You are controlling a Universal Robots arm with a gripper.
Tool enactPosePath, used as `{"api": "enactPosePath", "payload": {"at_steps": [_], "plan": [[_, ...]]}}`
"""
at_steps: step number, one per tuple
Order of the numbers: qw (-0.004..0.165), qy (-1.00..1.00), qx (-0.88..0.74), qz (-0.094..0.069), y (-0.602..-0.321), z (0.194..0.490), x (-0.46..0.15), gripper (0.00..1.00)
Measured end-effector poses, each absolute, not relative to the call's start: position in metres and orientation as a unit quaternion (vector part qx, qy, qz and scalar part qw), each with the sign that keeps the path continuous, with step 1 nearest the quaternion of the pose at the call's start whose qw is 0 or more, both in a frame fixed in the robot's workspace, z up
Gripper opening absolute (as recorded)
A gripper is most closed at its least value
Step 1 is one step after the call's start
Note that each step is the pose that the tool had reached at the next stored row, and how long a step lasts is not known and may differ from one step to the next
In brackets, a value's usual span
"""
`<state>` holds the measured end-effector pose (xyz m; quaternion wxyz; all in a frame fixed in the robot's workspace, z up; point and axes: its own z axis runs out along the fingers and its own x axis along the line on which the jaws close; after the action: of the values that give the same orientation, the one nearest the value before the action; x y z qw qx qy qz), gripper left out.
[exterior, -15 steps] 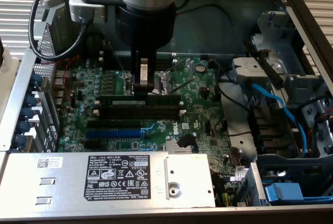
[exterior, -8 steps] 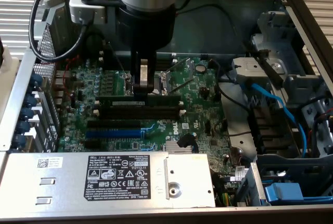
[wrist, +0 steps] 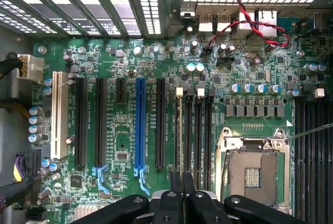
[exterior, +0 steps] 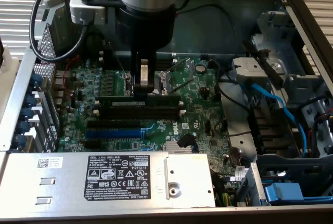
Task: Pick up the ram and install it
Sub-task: 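Insert the ram into the slot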
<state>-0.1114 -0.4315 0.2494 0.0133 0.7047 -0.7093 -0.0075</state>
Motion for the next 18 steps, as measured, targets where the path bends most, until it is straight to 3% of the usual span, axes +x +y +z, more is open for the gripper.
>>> {"api": "enactPosePath", "payload": {"at_steps": [18], "plan": [[0.016,-0.709,0.705,-0.01,-0.4314,0.2446,-0.1098,0.12]]}}
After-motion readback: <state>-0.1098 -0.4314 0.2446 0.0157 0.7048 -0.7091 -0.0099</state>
